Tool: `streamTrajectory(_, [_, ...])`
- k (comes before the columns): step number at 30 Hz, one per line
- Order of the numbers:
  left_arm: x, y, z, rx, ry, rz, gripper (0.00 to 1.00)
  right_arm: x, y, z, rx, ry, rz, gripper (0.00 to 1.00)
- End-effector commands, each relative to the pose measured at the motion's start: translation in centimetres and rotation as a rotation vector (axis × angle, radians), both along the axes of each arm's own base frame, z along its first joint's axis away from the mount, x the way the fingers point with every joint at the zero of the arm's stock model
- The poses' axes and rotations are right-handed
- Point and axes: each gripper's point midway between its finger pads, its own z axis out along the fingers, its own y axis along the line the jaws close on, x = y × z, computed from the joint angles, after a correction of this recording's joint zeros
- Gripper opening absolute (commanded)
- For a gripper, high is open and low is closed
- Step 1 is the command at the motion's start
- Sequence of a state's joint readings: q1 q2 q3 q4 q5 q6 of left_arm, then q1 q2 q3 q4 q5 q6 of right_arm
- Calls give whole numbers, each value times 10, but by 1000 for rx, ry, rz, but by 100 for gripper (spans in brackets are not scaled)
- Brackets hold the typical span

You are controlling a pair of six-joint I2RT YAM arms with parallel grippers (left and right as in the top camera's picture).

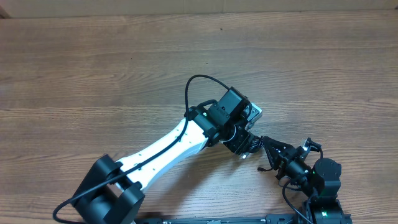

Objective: Untangle cables

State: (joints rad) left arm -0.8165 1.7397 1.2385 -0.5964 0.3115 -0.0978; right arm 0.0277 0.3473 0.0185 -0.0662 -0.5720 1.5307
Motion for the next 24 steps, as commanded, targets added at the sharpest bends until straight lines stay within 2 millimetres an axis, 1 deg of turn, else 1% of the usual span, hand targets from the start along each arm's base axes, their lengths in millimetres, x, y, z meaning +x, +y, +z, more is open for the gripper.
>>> streamTrajectory(1, [-3,-5,-11,3,33,-25,43,-2,4,-1,16,4,18,4])
streamTrajectory(3, [-4,-5,-16,12,44,-22,27,-2,4,-1,16,3,19,4])
streamTrajectory(4, [-4,-4,-19,16,51,-18,17,-2,4,-1,14,2,19,4])
streamTrajectory(6, [-4,-4,-22,22,69,2,6,-2,4,-1,13,2,19,4])
streamTrajectory(9, [-4,-4,-23,24,92,37,4,-2,4,-1,11,0,20,4])
streamTrajectory(24, [-3,-5,-23,18,103,63,4,-1,2,-1,6,-1,9,5])
